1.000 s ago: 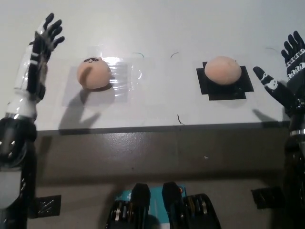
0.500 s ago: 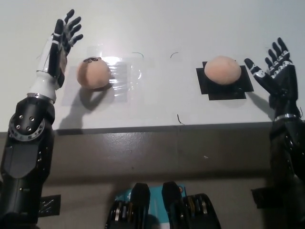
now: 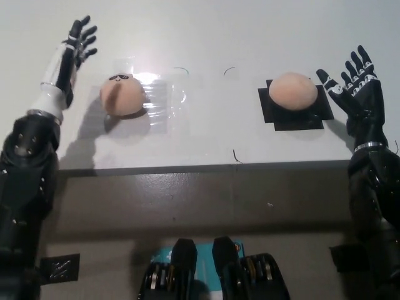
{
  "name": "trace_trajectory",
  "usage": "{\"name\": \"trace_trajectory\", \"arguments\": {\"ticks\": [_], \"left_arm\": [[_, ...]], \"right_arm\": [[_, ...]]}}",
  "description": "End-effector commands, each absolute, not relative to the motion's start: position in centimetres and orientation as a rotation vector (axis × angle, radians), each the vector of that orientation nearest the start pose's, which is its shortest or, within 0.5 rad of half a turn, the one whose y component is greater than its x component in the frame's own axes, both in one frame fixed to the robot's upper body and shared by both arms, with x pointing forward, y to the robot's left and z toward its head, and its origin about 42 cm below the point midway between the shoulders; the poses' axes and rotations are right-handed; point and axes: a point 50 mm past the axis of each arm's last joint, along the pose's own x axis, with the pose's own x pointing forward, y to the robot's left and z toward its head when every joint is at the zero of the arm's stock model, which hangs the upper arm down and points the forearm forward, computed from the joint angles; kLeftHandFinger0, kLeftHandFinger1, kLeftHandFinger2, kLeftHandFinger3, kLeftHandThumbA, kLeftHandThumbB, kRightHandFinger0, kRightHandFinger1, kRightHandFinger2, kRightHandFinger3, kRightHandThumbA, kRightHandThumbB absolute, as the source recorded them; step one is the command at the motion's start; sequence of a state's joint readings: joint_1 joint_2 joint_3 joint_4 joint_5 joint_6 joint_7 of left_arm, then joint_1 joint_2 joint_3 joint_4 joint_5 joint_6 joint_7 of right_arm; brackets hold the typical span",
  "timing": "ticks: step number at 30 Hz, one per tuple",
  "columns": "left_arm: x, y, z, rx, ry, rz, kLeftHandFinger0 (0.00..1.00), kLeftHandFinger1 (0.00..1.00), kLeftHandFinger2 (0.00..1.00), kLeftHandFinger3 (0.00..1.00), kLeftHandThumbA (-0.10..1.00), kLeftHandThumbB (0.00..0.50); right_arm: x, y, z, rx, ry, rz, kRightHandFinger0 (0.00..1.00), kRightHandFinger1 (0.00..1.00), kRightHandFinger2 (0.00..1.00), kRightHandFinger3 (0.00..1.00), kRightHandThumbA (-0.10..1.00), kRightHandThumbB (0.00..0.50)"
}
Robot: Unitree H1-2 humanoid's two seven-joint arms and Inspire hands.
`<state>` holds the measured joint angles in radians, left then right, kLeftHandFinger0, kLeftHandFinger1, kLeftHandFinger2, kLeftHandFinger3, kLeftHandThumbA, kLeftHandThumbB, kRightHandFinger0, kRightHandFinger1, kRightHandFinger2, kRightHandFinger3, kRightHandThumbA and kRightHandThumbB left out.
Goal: Use both hands to push two dumpling toys together to the middle
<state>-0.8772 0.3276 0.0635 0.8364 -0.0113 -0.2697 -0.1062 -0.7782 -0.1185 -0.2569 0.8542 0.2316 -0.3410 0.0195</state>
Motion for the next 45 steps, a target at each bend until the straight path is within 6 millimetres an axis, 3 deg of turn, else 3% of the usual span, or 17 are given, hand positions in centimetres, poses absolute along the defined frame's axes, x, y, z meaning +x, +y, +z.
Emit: {"name": "trace_trajectory", "arguments": {"ticks": [1, 8, 14, 18, 21, 23, 27, 28, 30, 32, 36, 40, 41, 45], "left_arm": [[55.0, 31.7, 31.0, 0.414, -0.412, -0.012, 1.00, 1.00, 1.00, 1.00, 1.00, 0.359], [56.1, 31.6, 30.2, 0.419, -0.367, -0.005, 1.00, 1.00, 1.00, 1.00, 1.00, 0.393], [56.3, 30.1, 28.5, 0.448, -0.312, -0.036, 1.00, 1.00, 1.00, 1.00, 1.00, 0.379], [56.3, 28.9, 27.2, 0.421, -0.277, -0.065, 1.00, 1.00, 1.00, 1.00, 1.00, 0.375], [56.3, 28.9, 27.2, 0.421, -0.278, -0.065, 1.00, 1.00, 1.00, 1.00, 1.00, 0.375], [56.1, 27.2, 25.5, 0.420, -0.261, -0.088, 1.00, 1.00, 1.00, 1.00, 1.00, 0.353], [56.2, 26.8, 25.6, 0.433, -0.261, -0.093, 1.00, 1.00, 1.00, 1.00, 1.00, 0.346], [56.0, 25.6, 24.6, 0.378, -0.248, -0.112, 1.00, 1.00, 1.00, 1.00, 1.00, 0.380], [55.8, 25.0, 24.2, 0.379, -0.251, -0.122, 1.00, 1.00, 1.00, 1.00, 1.00, 0.367], [55.8, 25.0, 24.2, 0.380, -0.251, -0.122, 1.00, 1.00, 1.00, 1.00, 1.00, 0.366], [55.4, 23.8, 23.5, 0.368, -0.261, -0.137, 1.00, 1.00, 1.00, 1.00, 1.00, 0.345], [55.3, 23.6, 23.3, 0.387, -0.264, -0.142, 1.00, 1.00, 1.00, 1.00, 1.00, 0.344], [55.1, 23.0, 22.8, 0.383, -0.261, -0.156, 1.00, 1.00, 1.00, 1.00, 1.00, 0.343], [55.2, 22.6, 23.2, 0.380, -0.267, -0.167, 1.00, 1.00, 1.00, 1.00, 1.00, 0.349]], "right_arm": [[51.5, -25.2, 22.0, 0.240, -0.382, -0.105, 1.00, 1.00, 1.00, 1.00, 1.00, 0.168], [51.1, -25.2, 21.9, 0.230, -0.394, -0.110, 1.00, 1.00, 1.00, 1.00, 1.00, 0.176], [51.1, -24.8, 21.5, 0.238, -0.381, -0.098, 1.00, 1.00, 1.00, 1.00, 1.00, 0.212], [51.2, -24.2, 21.5, 0.226, -0.380, -0.083, 1.00, 1.00, 1.00, 1.00, 1.00, 0.263], [51.2, -24.2, 21.5, 0.226, -0.380, -0.083, 1.00, 1.00, 1.00, 1.00, 1.00, 0.265], [51.8, -23.1, 21.1, 0.220, -0.339, -0.066, 1.00, 1.00, 1.00, 1.00, 1.00, 0.234], [52.1, -23.0, 21.2, 0.216, -0.333, -0.068, 1.00, 1.00, 1.00, 1.00, 1.00, 0.231], [52.4, -22.0, 20.4, 0.170, -0.295, -0.034, 1.00, 1.00, 1.00, 1.00, 1.00, 0.331], [52.6, -21.2, 20.0, 0.147, -0.266, -0.014, 1.00, 1.00, 1.00, 1.00, 1.00, 0.356], [52.6, -21.2, 19.9, 0.145, -0.265, -0.013, 1.00, 1.00, 1.00, 1.00, 1.00, 0.356], [52.8, -19.7, 19.6, 0.131, -0.249, 0.022, 1.00, 1.00, 1.00, 1.00, 1.00, 0.300], [52.8, -19.4, 19.5, 0.134, -0.242, 0.036, 1.00, 1.00, 1.00, 1.00, 1.00, 0.302], [52.9, -18.6, 19.4, 0.108, -0.238, 0.047, 1.00, 1.00, 1.00, 1.00, 1.00, 0.271], [53.0, -18.0, 19.9, 0.105, -0.246, 0.040, 1.00, 1.00, 1.00, 1.00, 1.00, 0.274]]}}
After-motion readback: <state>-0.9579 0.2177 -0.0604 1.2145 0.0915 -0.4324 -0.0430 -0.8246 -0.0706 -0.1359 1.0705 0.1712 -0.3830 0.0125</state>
